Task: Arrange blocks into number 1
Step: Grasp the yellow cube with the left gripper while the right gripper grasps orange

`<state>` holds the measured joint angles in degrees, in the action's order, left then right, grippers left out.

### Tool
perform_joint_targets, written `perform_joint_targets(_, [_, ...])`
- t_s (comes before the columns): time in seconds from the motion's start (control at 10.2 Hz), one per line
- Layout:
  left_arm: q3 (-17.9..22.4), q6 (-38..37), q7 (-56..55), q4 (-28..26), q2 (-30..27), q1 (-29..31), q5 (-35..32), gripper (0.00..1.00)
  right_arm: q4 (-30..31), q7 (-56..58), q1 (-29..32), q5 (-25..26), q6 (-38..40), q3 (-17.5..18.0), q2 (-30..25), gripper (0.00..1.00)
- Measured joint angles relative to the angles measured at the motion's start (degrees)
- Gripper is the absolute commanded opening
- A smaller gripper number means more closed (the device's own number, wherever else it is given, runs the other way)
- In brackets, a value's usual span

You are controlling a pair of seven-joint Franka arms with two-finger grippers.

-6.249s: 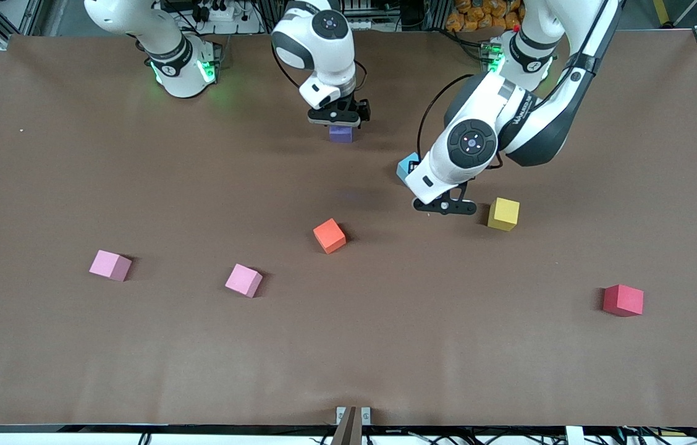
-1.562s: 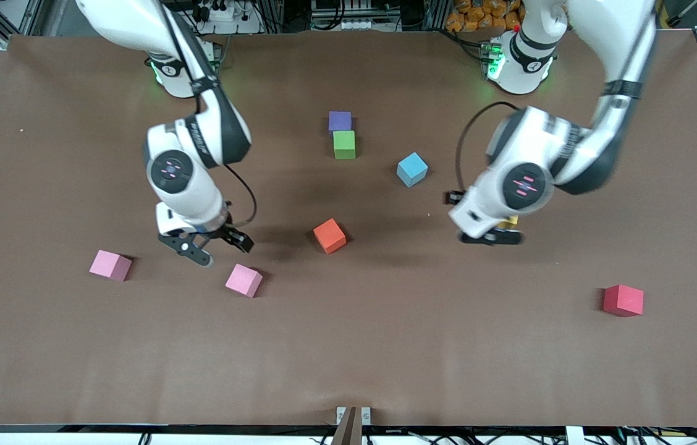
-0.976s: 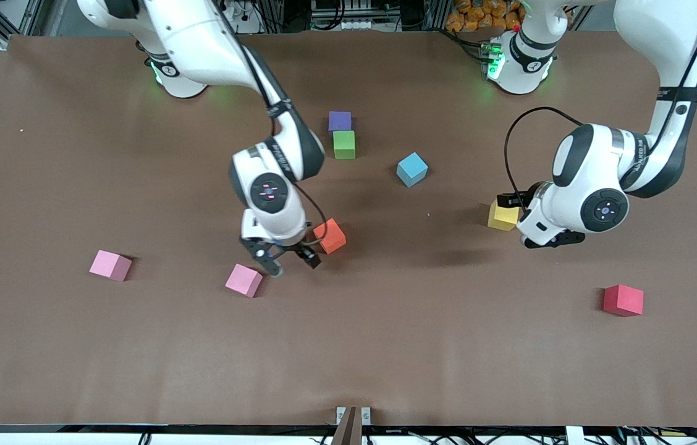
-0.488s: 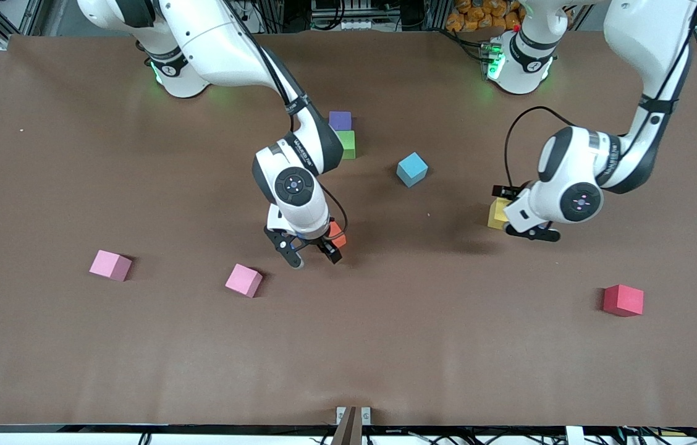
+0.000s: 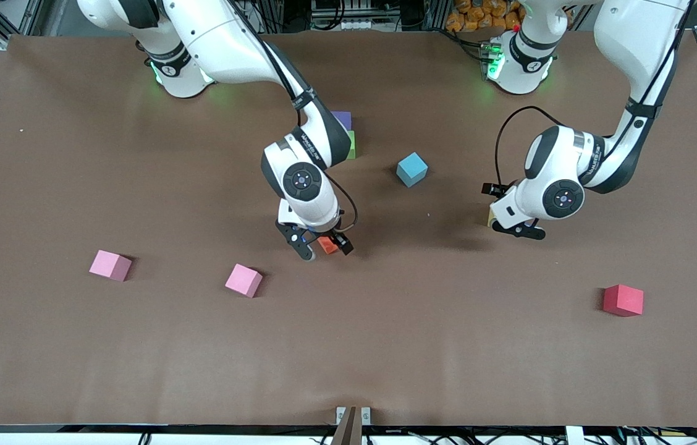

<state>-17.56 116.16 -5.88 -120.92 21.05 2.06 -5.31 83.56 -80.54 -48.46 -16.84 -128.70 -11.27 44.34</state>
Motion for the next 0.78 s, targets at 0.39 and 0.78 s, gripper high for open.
perform_joint_targets(0.39, [0.11, 3.22, 0.00, 0.25, 2.52, 0.26, -0.73, 1.00, 0.66, 0.00, -0.05, 0.00, 0.03, 0.19, 1.35, 1.00])
perform_joint_targets(0.78, [0.20, 3.58, 0.00, 2.20, 4.98, 0.52, -2.46, 0.53, 1.26, 0.20, -0.36, 0.04, -2.21, 0.21, 1.95, 0.00])
